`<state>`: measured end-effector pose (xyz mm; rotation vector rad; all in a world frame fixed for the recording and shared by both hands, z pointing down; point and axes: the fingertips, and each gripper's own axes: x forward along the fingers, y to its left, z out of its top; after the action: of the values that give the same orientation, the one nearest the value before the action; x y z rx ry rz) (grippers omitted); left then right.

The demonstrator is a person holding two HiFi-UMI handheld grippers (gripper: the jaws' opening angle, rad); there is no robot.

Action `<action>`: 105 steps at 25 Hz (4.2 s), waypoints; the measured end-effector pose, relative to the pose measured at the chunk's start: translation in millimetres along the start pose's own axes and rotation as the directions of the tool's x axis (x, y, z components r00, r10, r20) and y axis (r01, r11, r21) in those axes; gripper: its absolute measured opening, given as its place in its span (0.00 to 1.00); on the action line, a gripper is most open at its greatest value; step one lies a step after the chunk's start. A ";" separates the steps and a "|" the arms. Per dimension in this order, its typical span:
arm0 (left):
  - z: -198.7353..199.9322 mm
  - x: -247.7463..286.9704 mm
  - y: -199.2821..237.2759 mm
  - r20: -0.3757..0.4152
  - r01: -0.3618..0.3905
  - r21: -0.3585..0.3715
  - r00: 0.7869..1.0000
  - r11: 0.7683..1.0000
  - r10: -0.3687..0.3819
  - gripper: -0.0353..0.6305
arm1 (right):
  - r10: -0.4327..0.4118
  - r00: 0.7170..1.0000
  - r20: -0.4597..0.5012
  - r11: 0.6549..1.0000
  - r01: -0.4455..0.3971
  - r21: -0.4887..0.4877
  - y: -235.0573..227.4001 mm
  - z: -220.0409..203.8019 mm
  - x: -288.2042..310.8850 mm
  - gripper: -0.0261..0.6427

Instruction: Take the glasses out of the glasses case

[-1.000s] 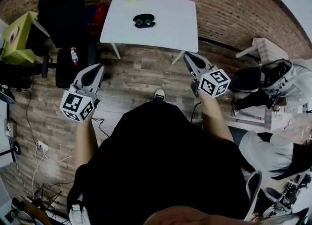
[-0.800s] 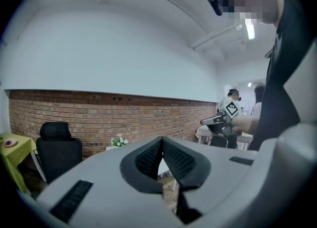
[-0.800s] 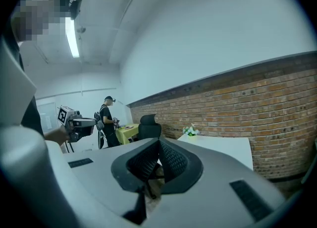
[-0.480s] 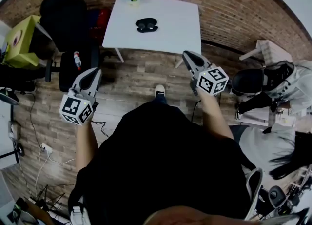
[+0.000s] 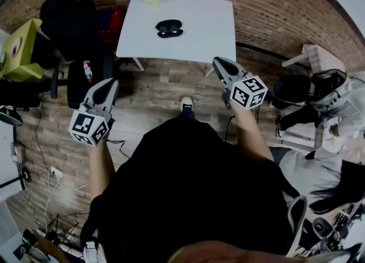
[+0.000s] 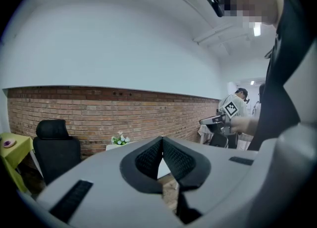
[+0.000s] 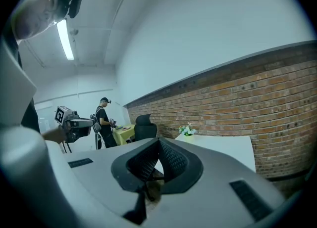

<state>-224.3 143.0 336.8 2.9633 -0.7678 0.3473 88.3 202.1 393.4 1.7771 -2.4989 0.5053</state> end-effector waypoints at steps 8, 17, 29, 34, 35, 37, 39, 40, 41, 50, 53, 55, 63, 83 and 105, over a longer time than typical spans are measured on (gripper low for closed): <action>-5.2 36.6 12.8 -0.025 -0.002 -0.026 1.000 1.000 0.001 0.07 | 0.005 1.000 -0.025 1.000 -0.004 0.013 -34.1 1.1 21.6 0.06; -1.4 71.4 23.3 -0.036 -0.013 -0.039 0.999 0.999 0.012 0.07 | 0.006 0.999 -0.037 1.000 -0.005 0.017 -69.4 9.4 39.3 0.06; -3.6 109.4 38.6 -0.066 -0.047 -0.059 0.997 0.997 0.043 0.07 | 0.023 0.998 -0.067 0.999 -0.021 0.034 -110.2 10.9 66.5 0.06; -0.4 123.8 43.2 -0.075 -0.060 -0.059 0.996 0.996 0.056 0.07 | 0.035 0.997 -0.074 0.999 -0.033 0.037 -126.1 15.7 75.4 0.06; 0.2 126.4 43.6 -0.078 -0.063 -0.058 0.995 0.996 0.058 0.07 | 0.038 0.997 -0.074 0.999 -0.035 0.039 -129.0 16.5 77.0 0.06; 2.0 133.4 44.0 -0.083 -0.067 -0.054 0.995 0.996 0.062 0.07 | 0.045 0.996 -0.072 0.998 -0.042 0.044 -136.9 17.6 81.1 0.06; 4.2 142.3 43.5 -0.091 -0.072 -0.047 0.994 0.996 0.068 0.07 | 0.052 0.996 -0.071 0.998 -0.049 0.049 -147.2 18.2 85.5 0.06; 5.4 146.9 43.3 -0.095 -0.076 -0.044 0.993 0.996 0.072 0.07 | 0.056 0.996 -0.072 0.997 -0.053 0.052 -152.5 18.4 87.4 0.06; 6.5 151.3 43.3 -0.099 -0.080 -0.041 0.992 0.996 0.076 0.07 | 0.061 0.995 -0.073 0.997 -0.057 0.055 -157.6 18.6 89.2 0.06; 19.7 174.7 52.6 -0.110 -0.126 -0.054 0.987 0.991 0.120 0.07 | 0.109 0.991 -0.074 0.992 -0.105 0.065 -188.8 32.6 114.2 0.06; 24.2 185.5 53.1 -0.111 -0.137 -0.053 0.985 0.989 0.131 0.07 | 0.126 0.989 -0.076 0.990 -0.121 0.066 -199.1 37.6 120.4 0.06; 26.5 192.9 53.3 -0.112 -0.146 -0.052 0.984 0.988 0.140 0.07 | 0.136 0.988 -0.079 0.989 -0.131 0.066 -207.2 39.4 124.8 0.06; 30.7 218.9 53.7 -0.112 -0.175 -0.042 0.979 0.984 0.170 0.07 | 0.178 0.980 -0.087 0.983 -0.172 0.068 -231.5 42.1 141.6 0.06; 35.3 233.6 65.1 -0.095 -0.214 -0.037 0.973 0.976 0.210 0.07 | 0.199 0.976 -0.088 0.979 -0.196 0.048 -242.4 59.2 149.4 0.06; 24.2 247.1 135.8 -0.107 -0.230 -0.060 0.969 0.971 0.223 0.07 | 0.184 0.975 -0.122 0.983 -0.178 0.053 -240.8 66.3 214.2 0.06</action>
<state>-75.2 -95.2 370.9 2.7717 -1.0854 0.4658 247.5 -82.9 434.5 1.4845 -2.5917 0.6621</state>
